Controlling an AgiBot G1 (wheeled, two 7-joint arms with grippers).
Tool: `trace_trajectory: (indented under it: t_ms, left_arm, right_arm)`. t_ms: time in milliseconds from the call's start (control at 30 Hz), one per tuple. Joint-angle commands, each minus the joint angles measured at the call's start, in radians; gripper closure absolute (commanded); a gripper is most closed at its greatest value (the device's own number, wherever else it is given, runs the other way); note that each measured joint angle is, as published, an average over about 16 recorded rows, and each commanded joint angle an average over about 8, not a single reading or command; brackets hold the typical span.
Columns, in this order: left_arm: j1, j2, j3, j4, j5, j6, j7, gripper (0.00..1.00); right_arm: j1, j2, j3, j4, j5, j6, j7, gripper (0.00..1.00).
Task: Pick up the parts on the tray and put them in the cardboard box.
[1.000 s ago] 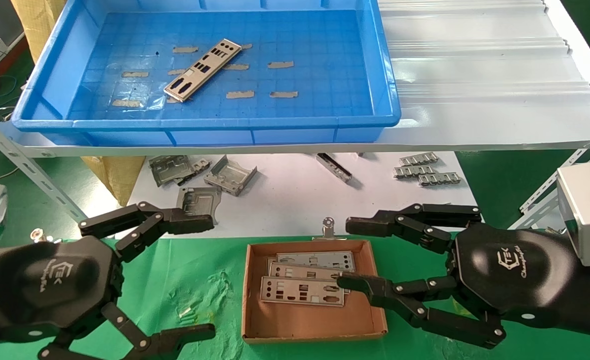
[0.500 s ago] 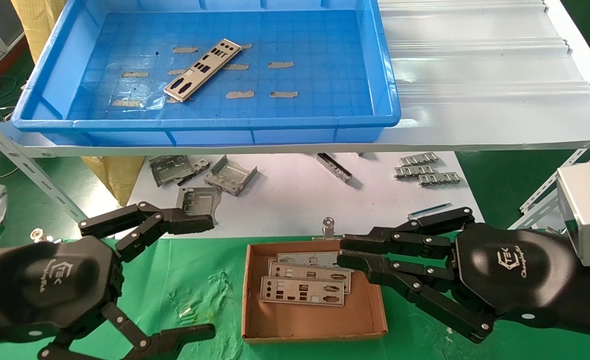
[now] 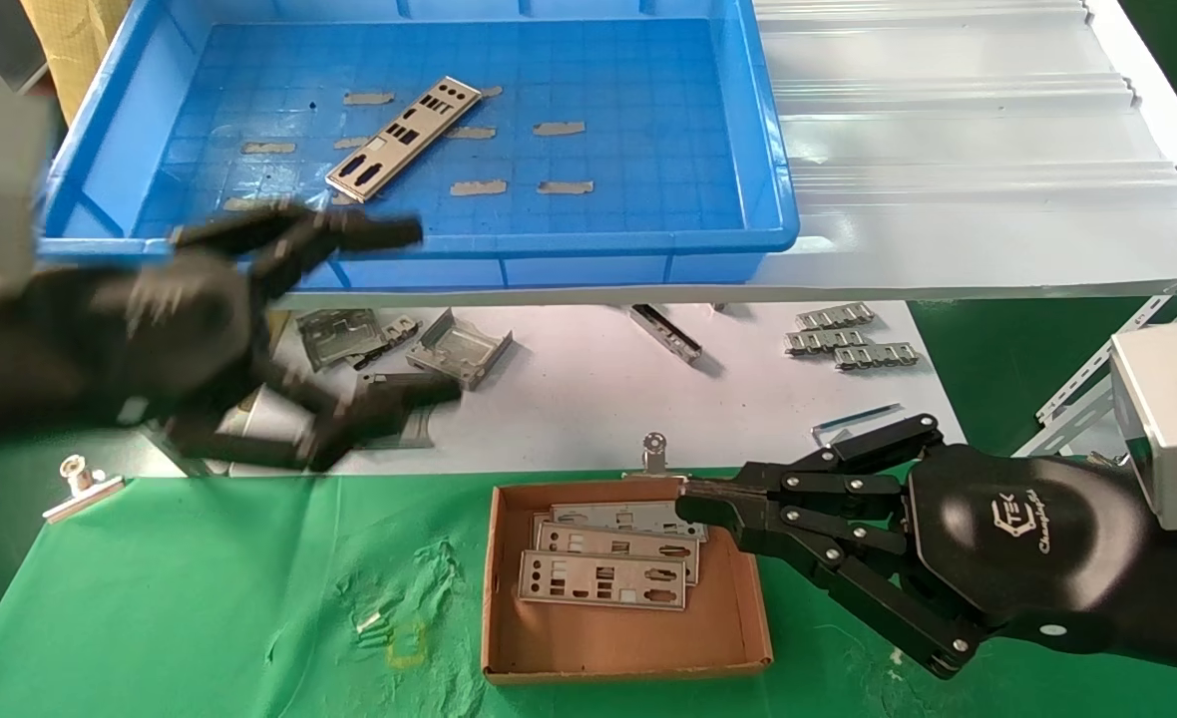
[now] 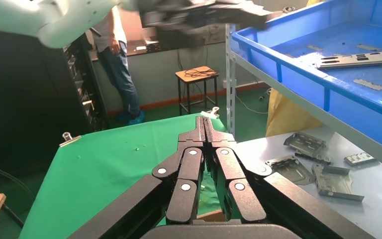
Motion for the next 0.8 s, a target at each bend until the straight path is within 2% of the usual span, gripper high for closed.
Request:
trace_trajectory:
  t_ms: [33,200,333,467,633,700,800]
  left_arm:
    - [-0.081,0.033,0.028,0.040,0.061,-0.024,-0.029,0.00]
    - [-0.299,0.176,0.115,0.312,0.229,-0.050,-0.003,0.00]
    - [-0.432,0.280,0.169,0.531,0.336,-0.099,0.037,0.00]
    - [-0.514,0.356,0.206,0.697,0.412,-0.168,0.076,0.00]
    - [-0.567,0.405,0.227,0.835,0.455,-0.218,0.111,0.00]
    - [-0.574,0.414,0.229,0.873,0.458,-0.213,0.123,0.00]
    - [-0.580,0.422,0.232,0.922,0.460,-0.188,0.143,0.00]
  right_arm:
    - [0.000,0.000,0.000,0.000,0.000,0.000,0.000,1.00]
    - [0.000,0.000,0.000,0.000,0.000,0.000,0.000,1.00]
    - [0.000,0.000,0.000,0.000,0.000,0.000,0.000,1.00]
    - [0.000,0.000,0.000,0.000,0.000,0.000,0.000,1.00]
    - [0.000,0.000,0.000,0.000,0.000,0.000,0.000,0.98]
    - [0.000,0.000,0.000,0.000,0.000,0.000,0.000,0.89]
    - [0.000,0.000,0.000,0.000,0.000,0.000,0.000,0.51]
